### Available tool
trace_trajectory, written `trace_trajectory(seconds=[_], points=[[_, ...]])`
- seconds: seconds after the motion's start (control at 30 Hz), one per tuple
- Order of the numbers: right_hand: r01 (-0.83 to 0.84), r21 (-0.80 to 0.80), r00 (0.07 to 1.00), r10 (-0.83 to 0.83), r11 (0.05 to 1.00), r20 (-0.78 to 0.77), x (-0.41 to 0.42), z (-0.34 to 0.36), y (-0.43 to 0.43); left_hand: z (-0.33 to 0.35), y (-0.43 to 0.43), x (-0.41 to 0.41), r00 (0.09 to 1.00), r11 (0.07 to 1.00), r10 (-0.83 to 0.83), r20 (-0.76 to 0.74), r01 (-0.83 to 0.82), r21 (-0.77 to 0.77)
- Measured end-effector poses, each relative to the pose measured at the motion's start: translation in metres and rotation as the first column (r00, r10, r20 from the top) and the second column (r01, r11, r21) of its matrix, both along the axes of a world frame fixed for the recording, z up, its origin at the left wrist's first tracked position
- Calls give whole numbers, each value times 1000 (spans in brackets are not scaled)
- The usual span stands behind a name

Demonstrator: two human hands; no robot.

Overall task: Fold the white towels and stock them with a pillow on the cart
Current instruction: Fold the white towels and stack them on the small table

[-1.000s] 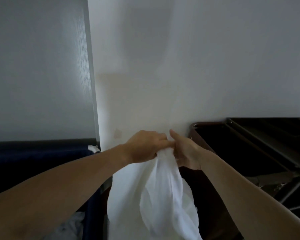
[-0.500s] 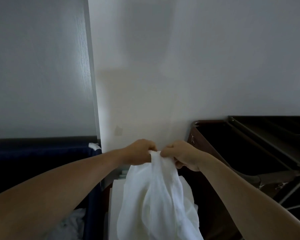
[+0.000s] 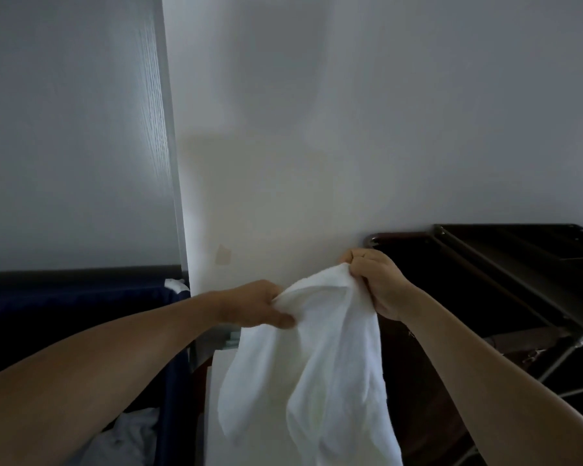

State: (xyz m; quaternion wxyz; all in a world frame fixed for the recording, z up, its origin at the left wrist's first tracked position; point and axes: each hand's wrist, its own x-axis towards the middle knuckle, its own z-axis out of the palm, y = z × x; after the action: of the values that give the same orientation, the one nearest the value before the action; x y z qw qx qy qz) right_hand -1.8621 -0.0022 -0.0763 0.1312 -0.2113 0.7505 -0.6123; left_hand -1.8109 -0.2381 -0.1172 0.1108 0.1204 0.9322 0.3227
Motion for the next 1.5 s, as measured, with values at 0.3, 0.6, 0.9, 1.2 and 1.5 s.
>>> trace_trajectory(seconds=[0.3,0.6,0.9,1.2,1.5], points=[[-75,422,995,98,903,-32,11,-8,-8,44,31,-14,743,920,-135,-655,-151,-361],[66,370,992,-19,926,-128,3,-28,7,17,-23,-23,906,862,-58,-418,-166,-479],[296,255,954,-274,920,-121,-9,-43,9,7,-83,-26,918,891,248,-310,-342,-298],[352,342,928,-372,871,-7,-14,-52,3,48,-53,-36,658,781,618,-430,-455,427],[309,248,929,-348,918,129,-13,-61,23,66,-37,-34,692,529,691,-210,-286,799]])
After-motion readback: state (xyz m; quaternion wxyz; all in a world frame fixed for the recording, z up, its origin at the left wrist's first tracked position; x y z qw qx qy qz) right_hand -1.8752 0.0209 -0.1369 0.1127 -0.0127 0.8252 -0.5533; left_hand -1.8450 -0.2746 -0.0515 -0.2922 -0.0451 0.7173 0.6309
